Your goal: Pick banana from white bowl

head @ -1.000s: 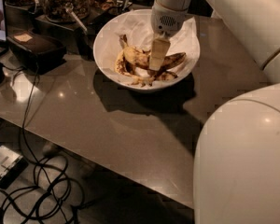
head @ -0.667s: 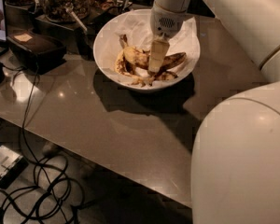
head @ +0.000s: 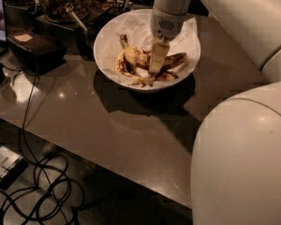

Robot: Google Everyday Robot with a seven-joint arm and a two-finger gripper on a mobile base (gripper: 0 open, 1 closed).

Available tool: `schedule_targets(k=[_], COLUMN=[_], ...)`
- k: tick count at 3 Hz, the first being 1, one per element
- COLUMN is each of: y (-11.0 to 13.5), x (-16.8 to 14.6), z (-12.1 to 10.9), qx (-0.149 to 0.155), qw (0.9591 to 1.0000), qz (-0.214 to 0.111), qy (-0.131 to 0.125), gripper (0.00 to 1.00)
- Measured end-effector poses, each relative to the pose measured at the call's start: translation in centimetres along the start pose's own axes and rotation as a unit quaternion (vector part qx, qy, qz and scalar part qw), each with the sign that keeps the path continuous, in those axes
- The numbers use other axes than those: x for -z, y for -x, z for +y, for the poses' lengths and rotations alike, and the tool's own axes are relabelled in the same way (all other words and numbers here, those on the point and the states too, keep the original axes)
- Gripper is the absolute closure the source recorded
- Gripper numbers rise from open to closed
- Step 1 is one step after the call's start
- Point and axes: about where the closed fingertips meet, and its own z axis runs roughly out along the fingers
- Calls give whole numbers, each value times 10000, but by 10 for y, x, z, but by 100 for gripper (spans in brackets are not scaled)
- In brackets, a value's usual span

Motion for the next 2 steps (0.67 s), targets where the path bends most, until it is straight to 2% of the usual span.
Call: schedule_targets(k=[2], y=[-3], x=[0], z=[6], qx=[18], qw=[10000], qz=[14], qy=[-20], gripper=[100])
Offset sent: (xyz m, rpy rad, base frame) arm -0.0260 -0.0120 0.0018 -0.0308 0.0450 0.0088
